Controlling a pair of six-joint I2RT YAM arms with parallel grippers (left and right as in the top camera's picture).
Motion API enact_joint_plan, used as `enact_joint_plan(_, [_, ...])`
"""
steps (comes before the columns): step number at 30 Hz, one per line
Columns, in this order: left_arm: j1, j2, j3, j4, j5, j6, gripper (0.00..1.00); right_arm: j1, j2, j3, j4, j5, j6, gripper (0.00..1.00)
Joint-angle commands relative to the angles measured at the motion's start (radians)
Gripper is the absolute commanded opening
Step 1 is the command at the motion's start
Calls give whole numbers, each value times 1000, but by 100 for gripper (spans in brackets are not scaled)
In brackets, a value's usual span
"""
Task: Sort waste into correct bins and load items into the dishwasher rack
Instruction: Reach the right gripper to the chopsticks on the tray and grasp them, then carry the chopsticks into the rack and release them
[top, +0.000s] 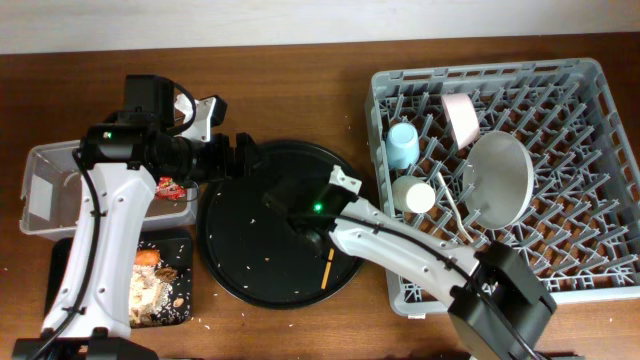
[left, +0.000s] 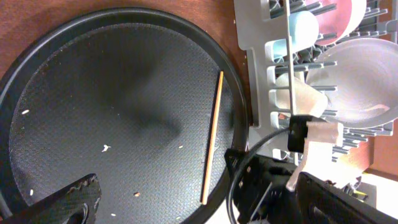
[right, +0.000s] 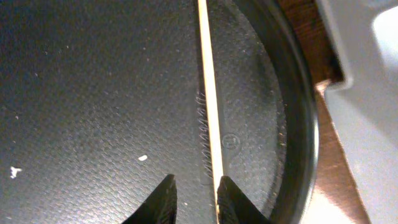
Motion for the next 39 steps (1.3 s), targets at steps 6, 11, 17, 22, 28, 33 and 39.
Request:
enact_joint_plan(6, [5, -19, 17, -1, 3, 12, 99, -34, 72, -40, 60, -64, 13, 26])
enact_joint_plan(11, [5, -19, 17, -1, 3, 12, 99, -68, 133, -44, 76, -84, 13, 27])
enact_joint_plan(17, [5, -19, 17, -1, 3, 12, 99, -86, 180, -44, 84, -97, 12, 30])
enact_joint_plan(22, [5, -19, 17, -1, 3, 12, 99, -85, 220, -44, 79, -130, 4, 14])
enact_joint_plan(28, [5, -19, 17, -1, 3, 12, 99, -86, 217, -41, 37, -164, 4, 4])
enact_joint_plan(33, [5, -19, 17, -1, 3, 12, 99, -152, 100, 118, -110, -185, -241, 4])
enact_joint_plan(39, [5, -19, 17, -1, 3, 12, 99, -185, -51, 334, -315, -152, -715, 4])
